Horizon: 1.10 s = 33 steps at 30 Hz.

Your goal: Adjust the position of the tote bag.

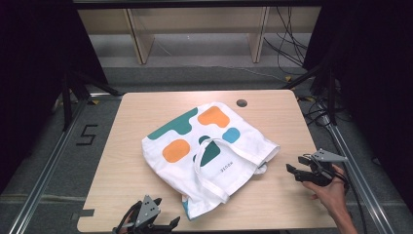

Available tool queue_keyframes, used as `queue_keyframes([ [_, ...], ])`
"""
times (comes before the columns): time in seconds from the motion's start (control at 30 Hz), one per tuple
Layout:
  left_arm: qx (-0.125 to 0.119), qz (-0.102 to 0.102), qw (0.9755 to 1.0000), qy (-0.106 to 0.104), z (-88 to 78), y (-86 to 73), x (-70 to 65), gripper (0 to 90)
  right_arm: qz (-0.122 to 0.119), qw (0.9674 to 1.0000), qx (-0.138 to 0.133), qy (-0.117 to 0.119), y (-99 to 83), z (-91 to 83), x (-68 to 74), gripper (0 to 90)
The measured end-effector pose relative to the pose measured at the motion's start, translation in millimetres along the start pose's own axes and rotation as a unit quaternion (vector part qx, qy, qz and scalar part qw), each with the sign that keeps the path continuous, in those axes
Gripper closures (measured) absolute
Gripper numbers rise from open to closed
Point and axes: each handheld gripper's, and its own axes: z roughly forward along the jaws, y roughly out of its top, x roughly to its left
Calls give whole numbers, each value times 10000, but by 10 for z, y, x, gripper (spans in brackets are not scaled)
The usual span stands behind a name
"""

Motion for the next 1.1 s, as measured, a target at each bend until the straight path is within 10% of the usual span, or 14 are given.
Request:
queue_keyframes([
  [0.87, 43, -2, 10000, 16, -6, 0, -4, 161, -187, 9998, -62, -48, 126, 98, -10, 398],
  [0.97, 42, 1, 10000, 20, -5, 0, -6, 161, 66, 10000, -1, 30, 150, 102, 40, 398],
  [1.1, 44, -40, 10000, -43, 20, 3, -23, 161, -259, 9996, -59, 103, 183, 147, 28, 399],
])
